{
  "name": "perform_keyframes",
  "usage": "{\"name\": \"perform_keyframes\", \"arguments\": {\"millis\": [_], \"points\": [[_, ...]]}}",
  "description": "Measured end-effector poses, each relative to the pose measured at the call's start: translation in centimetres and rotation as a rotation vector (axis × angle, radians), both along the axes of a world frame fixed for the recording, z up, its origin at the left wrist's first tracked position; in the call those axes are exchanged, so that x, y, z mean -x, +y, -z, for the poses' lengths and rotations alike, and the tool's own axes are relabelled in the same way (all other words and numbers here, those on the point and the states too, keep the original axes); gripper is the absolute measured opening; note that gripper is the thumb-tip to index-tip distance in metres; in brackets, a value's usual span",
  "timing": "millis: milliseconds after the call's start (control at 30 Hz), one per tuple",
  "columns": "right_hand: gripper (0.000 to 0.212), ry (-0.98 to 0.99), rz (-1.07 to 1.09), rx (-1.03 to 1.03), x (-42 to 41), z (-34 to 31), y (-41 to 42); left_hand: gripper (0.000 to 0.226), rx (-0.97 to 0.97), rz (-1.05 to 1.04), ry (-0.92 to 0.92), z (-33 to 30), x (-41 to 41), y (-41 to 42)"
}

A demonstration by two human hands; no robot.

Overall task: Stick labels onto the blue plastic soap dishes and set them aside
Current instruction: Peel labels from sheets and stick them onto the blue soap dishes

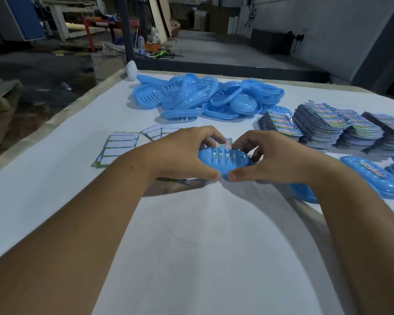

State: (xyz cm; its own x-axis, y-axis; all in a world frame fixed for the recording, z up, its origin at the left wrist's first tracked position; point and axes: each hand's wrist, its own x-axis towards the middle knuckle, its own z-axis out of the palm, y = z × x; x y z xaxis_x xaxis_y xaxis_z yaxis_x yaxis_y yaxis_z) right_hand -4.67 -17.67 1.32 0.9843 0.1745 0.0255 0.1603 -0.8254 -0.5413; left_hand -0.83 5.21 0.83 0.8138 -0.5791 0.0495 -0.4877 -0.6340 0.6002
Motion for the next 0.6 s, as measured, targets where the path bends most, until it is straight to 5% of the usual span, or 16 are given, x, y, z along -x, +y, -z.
{"name": "perform_keyframes", "arguments": {"millis": [600], "points": [[0.082,0.001,0.005,0.017,0.05,0.22,0.24,0.058,-0.046,-0.003,-0.021,0.14,-0.24,-0.05]]}}
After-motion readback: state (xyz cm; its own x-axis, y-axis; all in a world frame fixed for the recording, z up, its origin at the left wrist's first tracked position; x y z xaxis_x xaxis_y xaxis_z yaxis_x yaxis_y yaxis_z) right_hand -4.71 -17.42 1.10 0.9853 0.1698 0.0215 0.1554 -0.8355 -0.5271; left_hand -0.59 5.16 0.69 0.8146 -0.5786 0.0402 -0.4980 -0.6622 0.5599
